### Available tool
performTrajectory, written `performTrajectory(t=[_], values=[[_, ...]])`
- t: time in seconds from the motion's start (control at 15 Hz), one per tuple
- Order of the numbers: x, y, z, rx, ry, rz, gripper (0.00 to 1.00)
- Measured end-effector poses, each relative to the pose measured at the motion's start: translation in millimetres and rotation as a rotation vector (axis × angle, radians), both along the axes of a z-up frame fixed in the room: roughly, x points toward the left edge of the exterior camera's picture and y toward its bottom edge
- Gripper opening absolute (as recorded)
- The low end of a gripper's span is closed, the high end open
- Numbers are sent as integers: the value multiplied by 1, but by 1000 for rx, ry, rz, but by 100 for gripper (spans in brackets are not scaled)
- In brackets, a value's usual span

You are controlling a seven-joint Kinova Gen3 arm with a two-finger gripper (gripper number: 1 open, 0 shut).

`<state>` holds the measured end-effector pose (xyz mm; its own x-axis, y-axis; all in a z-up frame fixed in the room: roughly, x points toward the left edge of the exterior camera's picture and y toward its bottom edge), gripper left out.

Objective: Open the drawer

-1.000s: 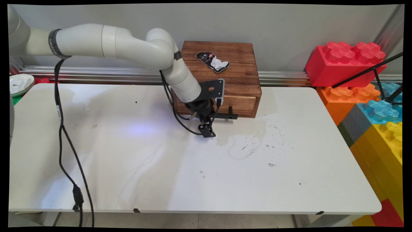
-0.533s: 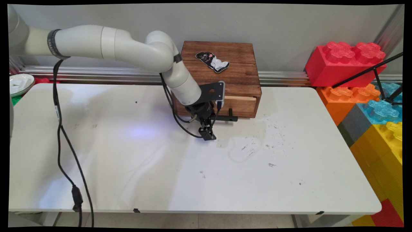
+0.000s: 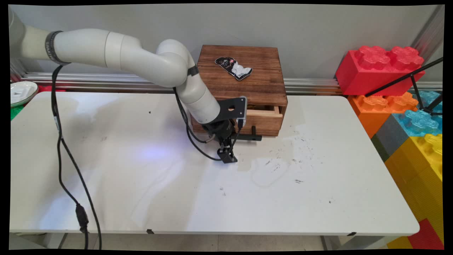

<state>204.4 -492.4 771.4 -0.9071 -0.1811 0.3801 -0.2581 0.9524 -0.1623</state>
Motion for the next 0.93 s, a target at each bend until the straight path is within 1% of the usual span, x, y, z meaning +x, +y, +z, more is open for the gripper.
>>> performTrajectory(t=[0.93], values=[[-19,61,4,55,34,-12,100]])
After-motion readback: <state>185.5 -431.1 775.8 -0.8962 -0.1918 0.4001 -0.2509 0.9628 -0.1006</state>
